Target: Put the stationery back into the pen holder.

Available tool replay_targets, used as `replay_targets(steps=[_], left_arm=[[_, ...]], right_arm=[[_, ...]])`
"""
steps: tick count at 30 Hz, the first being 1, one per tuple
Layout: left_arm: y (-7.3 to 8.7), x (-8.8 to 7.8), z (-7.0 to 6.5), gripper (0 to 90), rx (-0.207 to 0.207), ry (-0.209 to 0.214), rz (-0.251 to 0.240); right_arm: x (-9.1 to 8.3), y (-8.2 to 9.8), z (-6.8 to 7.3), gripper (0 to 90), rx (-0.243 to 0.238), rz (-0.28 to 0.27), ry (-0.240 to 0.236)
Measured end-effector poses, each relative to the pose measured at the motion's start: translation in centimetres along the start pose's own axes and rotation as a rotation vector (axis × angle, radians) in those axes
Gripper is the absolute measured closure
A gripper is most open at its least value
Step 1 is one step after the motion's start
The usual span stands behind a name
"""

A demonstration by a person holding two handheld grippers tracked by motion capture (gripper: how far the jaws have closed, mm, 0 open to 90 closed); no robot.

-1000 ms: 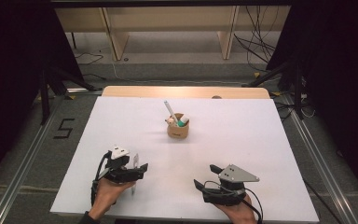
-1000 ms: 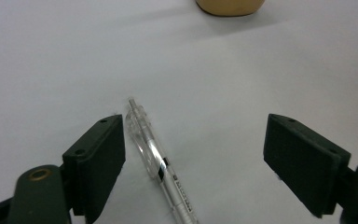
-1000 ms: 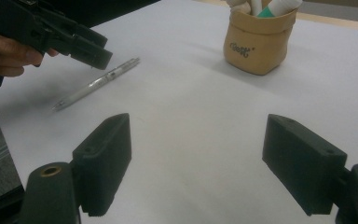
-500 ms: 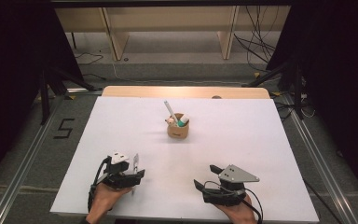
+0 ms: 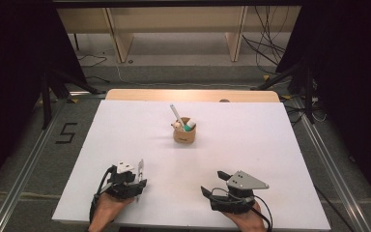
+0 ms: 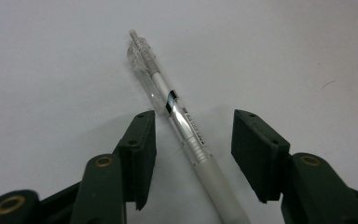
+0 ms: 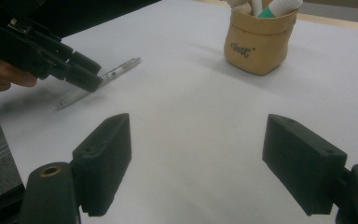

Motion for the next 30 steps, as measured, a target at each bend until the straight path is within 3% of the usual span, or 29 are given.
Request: replay_targets(steps=[9, 14, 30], left_arm=[[0.29, 0.13, -0.1, 58.0, 0.013, -0.011, 0.011], [0.38, 0.14, -0.15, 61.1, 0.037, -0.037, 0.012], [0.5, 0.08, -0.38, 74.3, 0.052, -0.033, 0.013]], right_arm=[[0.04, 0.03, 0.04, 24.6, -0.002, 0.001, -0.001], [0.08, 0.05, 0.05, 24.6, -0.002, 0.002, -0.001], [0.09, 0.05, 0.15, 24.7, -0.005, 0.003, -0.001]])
Point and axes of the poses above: each handheld gripper's, and its own axes: x roughly forward along the jaws, y roughly out of its underside, z roughly to its left, the point moved 8 cm from there along x, roughly forward along the jaws, and after that the axes turned 1 degree about -y, right-handed, at the moved point
